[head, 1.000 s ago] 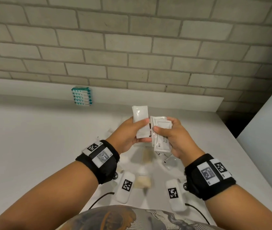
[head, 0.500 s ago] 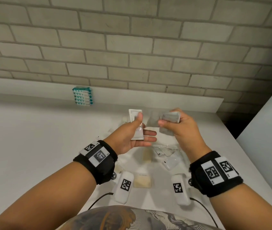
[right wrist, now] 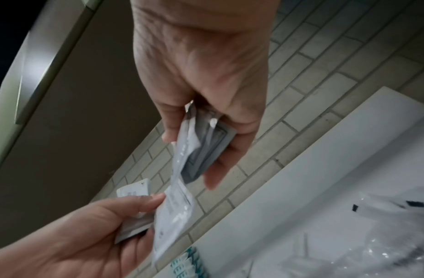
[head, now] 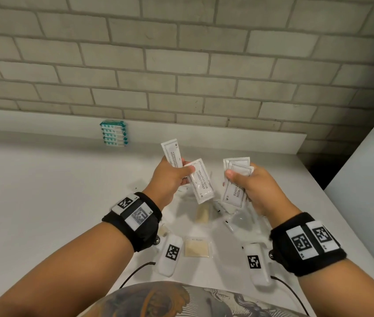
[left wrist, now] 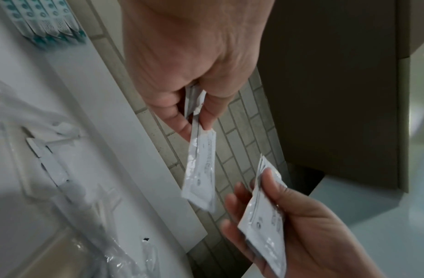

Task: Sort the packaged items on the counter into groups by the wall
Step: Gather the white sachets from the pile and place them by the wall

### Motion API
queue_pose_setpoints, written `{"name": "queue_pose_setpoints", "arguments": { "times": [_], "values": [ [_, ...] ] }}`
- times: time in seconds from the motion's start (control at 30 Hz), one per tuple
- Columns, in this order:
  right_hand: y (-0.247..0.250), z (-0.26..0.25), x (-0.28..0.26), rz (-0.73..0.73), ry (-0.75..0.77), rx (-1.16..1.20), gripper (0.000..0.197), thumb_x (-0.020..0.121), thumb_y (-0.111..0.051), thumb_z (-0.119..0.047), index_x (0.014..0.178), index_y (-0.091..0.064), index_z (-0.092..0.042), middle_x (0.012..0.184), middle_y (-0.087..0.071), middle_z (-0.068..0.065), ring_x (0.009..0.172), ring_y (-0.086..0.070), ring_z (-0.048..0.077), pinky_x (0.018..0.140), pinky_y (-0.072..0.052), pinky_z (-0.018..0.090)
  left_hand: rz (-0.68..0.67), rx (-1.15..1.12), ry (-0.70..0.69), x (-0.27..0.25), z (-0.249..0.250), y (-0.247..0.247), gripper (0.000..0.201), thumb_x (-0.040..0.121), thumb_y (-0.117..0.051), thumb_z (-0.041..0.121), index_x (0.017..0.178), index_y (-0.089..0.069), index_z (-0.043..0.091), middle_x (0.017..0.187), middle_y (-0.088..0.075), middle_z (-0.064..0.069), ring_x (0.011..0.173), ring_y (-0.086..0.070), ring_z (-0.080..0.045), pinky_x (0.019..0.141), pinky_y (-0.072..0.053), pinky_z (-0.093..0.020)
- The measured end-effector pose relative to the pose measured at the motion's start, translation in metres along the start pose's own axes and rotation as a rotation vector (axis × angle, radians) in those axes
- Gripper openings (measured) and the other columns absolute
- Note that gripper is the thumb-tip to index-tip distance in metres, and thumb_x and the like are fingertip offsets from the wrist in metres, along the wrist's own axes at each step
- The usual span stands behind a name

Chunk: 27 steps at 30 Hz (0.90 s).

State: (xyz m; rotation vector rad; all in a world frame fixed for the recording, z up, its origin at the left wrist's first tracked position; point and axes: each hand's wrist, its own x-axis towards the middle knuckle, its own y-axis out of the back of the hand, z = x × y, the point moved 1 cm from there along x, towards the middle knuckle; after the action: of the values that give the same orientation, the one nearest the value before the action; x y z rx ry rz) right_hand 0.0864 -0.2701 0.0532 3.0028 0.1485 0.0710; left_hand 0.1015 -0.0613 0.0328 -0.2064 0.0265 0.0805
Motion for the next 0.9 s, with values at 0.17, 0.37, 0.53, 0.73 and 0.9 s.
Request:
{"name": "queue_pose_setpoints", "arguments": {
  "times": [0.17, 0.37, 0.53, 0.73, 0.9],
  "values": [
    [-0.018, -0.003, -0.001, -0.17, -0.017, -0.013, 0.03, 0.086, -0.071, -0.022, 0.114, -0.062, -0.019, 0.107, -0.073, 0.005, 0.1, -0.07, 0.025, 0.089, -0.054, 0.045, -0.122, 0.032, -0.029, -0.007, 0.007, -0.011, 0.024, 0.083, -0.068, -0.002, 0.092, -0.048, 0.008, 0.093, -0.063, -0.013, 0.091, -0.069, -0.029, 0.08, -0.058, -0.04],
    [-0.029, 0.002, 0.003, -0.035, -0.064, -0.038, 0.056, 0.081, -0.076, -0.008, 0.125, -0.047, -0.027, 0.11, -0.067, 0.0, 0.099, -0.067, 0.024, 0.086, -0.055, 0.043, -0.183, -0.189, 0.137, -0.012, 0.013, -0.008, 0.015, 0.095, -0.053, 0.009, 0.11, -0.055, 0.01, 0.114, -0.067, -0.013, 0.099, -0.068, -0.028, 0.07, -0.059, -0.033],
    [-0.014, -0.005, 0.006, 0.001, -0.06, 0.047, 0.033, 0.077, -0.078, -0.004, 0.105, -0.065, -0.015, 0.1, -0.073, 0.01, 0.096, -0.07, 0.034, 0.09, -0.054, 0.052, -0.23, -0.041, 0.111, -0.014, 0.011, 0.009, 0.026, 0.093, -0.057, 0.006, 0.117, -0.058, 0.018, 0.117, -0.065, -0.001, 0.105, -0.066, -0.023, 0.079, -0.059, -0.034],
    [-0.012, -0.034, 0.006, -0.04, 0.161, -0.018, 0.025, 0.081, -0.074, -0.007, 0.096, -0.065, -0.025, 0.091, -0.073, 0.001, 0.087, -0.07, 0.022, 0.083, -0.056, 0.043, -0.372, 0.327, 0.114, -0.02, 0.015, 0.0, 0.027, 0.083, -0.066, 0.004, 0.109, -0.065, 0.012, 0.087, -0.072, -0.006, 0.072, -0.069, -0.015, 0.054, -0.051, -0.021],
    [-0.02, -0.044, 0.005, -0.304, 0.131, -0.505, 0.02, 0.082, -0.074, -0.016, 0.089, -0.062, -0.029, 0.084, -0.069, -0.007, 0.073, -0.064, 0.01, 0.068, -0.051, 0.029, -0.53, 0.546, 0.141, -0.021, 0.02, -0.006, 0.02, 0.084, -0.068, 0.004, 0.101, -0.063, 0.013, 0.09, -0.075, -0.008, 0.07, -0.071, -0.017, 0.05, -0.051, -0.019]
  ]
}}
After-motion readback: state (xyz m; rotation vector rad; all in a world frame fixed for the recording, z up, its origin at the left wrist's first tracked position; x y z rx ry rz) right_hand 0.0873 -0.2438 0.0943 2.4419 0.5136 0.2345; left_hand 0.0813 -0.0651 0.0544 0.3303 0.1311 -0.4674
